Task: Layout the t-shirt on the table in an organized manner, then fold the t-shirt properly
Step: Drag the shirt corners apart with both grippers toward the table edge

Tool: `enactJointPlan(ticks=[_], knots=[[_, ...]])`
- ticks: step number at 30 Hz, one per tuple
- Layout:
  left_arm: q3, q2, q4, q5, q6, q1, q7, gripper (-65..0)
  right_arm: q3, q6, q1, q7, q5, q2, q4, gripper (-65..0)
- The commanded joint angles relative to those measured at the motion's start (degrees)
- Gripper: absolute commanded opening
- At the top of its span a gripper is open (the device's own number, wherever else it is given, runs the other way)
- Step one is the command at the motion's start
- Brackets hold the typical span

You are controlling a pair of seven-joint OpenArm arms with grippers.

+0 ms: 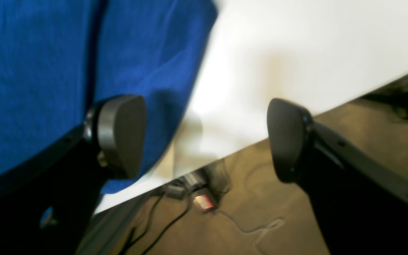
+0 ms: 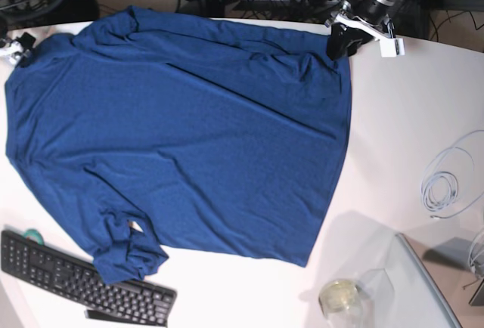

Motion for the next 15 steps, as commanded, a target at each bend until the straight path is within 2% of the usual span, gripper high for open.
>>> enactJointPlan(ticks=[1, 4, 9, 15], knots=[[-0.22, -0.23, 0.42, 0.26, 0.36, 0.46, 0.45, -56.4, 0.25, -0.03, 0.22, 1.14, 0.44, 2.28, -0.78, -15.5], [-0.22, -0.23, 0.42, 0.26, 0.36, 0.46, 0.45, -65.0, 0.25, -0.03, 0.31, 1.14, 0.53, 3.77, -5.09, -15.5], [-0.22, -0.23, 0.42, 0.26, 0.36, 0.46, 0.54, -65.0, 0.16, -0.03, -0.04, 0.87, 0.53, 3.33, -6.76, -15.5], [-0.22, -0.31, 0.42, 0.26, 0.36, 0.46, 0.54, -65.0, -2.39, -0.03, 0.05, -3.87, 0.53, 3.33, -6.76, -15.5]])
